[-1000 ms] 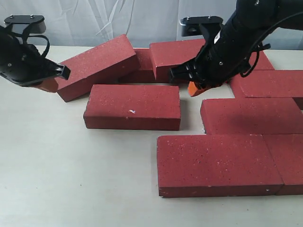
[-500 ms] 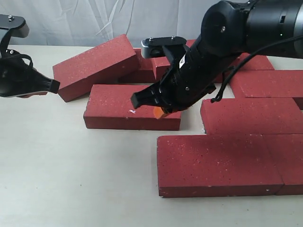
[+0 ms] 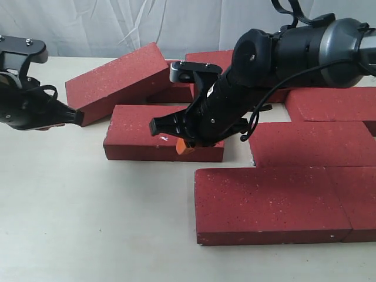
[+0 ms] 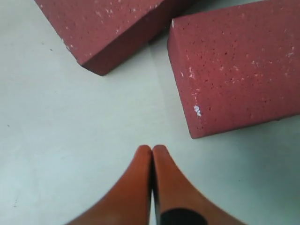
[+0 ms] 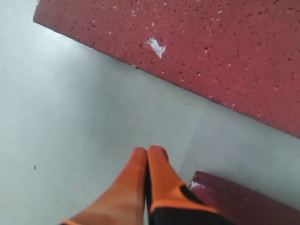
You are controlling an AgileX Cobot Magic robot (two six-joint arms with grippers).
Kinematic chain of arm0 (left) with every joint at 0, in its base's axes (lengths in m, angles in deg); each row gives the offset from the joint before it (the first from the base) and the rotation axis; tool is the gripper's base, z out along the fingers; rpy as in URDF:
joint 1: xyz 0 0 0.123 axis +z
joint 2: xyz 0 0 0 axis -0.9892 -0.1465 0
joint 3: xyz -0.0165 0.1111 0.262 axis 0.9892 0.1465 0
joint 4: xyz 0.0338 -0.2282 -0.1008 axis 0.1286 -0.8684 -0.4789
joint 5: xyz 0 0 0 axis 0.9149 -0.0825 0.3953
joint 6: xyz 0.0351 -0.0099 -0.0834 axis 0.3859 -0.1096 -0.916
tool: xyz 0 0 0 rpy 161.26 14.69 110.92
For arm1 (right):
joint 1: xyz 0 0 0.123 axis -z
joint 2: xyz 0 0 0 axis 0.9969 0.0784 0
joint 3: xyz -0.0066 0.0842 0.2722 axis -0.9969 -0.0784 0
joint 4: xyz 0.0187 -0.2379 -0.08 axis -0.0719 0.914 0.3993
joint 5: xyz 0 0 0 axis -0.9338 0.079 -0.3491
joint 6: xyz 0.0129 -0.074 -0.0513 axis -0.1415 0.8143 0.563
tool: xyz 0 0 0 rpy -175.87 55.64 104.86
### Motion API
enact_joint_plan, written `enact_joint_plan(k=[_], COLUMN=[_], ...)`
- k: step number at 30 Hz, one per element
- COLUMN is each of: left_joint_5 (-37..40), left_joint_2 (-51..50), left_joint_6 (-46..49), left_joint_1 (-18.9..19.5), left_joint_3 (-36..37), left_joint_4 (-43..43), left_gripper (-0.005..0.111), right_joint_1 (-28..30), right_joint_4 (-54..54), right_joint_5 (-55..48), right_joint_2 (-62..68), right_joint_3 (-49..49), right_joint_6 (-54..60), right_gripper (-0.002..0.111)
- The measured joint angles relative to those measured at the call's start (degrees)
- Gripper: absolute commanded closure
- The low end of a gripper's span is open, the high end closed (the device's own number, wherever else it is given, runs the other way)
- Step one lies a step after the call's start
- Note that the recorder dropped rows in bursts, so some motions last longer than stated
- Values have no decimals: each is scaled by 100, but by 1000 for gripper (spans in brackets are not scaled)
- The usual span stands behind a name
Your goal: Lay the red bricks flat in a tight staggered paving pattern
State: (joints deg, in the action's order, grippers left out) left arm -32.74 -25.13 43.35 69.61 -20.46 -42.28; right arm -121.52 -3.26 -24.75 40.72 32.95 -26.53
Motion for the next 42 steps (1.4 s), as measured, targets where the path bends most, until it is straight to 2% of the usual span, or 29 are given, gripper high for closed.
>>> enact_joint_plan(k=[3,7,12,14,17,20,33,42], left_joint_5=[301,553,792,831,972,1128,858,319], left_joint_2=[-361,-985,-1468,-1637,-1687,-1698,-1698,-1698], left_joint_6=[-11,39,677,772,984,1417,1545,1545], left_joint_1=[57,353,460,798,1031,1046,1043,647], left_joint_3=[-248,-628,-811,-873,-886,-886,-886,-886], left_joint_4=[-180,-832,-1663,-1896,-2209,-2631,-2499,-2499], left_gripper=[107,107,107,107,107,107,107,107], right_joint_1=[0,0,0,-26,-195,-441,-471,-471], right_joint_4=[0,0,13,103,288,415,667,710], right_joint_5=[26,62,96,62,57,94,308,659], right_joint_2=[0,0,0,0,0,0,0,271], right_joint_3=[0,0,0,0,0,0,0,0], right_joint_6=[0,0,56,126,141,141,-90,-269], right_gripper=[109,109,109,109,109,109,109,109])
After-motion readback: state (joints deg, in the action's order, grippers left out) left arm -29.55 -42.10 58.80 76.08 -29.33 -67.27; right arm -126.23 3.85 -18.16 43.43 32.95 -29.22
